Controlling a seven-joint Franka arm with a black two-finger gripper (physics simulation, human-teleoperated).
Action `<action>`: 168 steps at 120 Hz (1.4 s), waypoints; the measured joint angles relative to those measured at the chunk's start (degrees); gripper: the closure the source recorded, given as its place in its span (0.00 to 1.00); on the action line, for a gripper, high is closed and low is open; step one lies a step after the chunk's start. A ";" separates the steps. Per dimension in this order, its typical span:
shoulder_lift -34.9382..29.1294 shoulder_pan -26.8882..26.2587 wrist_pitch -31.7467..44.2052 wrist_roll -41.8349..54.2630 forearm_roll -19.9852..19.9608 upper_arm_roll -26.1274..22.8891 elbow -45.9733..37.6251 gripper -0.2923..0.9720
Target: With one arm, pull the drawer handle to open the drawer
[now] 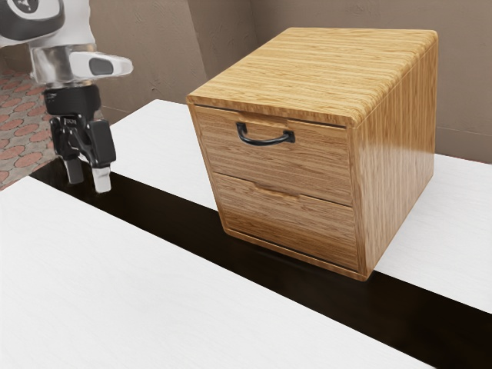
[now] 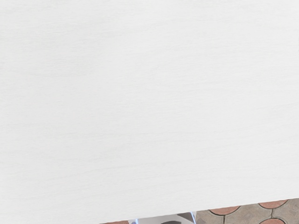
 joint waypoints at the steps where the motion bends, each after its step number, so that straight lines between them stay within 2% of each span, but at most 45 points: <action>1: 0.01 0.03 0.76 0.41 -0.03 0.01 -0.06 0.23; 13: 0.05 -1.07 7.78 4.90 -0.29 0.02 -0.40 0.23; 28: 0.04 -1.65 12.87 9.85 -0.53 -0.03 -0.25 0.23; 38: -7.85 -0.97 14.88 12.73 -0.05 -1.83 5.29 0.23; 43: -8.17 -0.49 16.69 14.97 0.17 -3.82 6.69 0.23; 52: -5.33 -4.08 21.13 20.60 -0.33 -5.88 5.87 0.23; 70: -3.04 -13.00 26.45 31.01 -0.71 -6.58 3.07 0.23; 84: -3.43 -15.51 28.59 38.35 -0.69 -6.69 2.51 0.23; 104: -11.65 -12.68 34.75 46.93 2.48 -7.95 -10.06 0.23; 109: -12.72 -13.43 36.97 48.73 3.87 -7.98 -11.41 0.23; 119: -13.09 -15.63 40.77 52.00 5.56 -7.77 -12.99 0.23; 168: -13.03 -16.00 56.24 62.85 7.57 -5.90 -22.15 0.23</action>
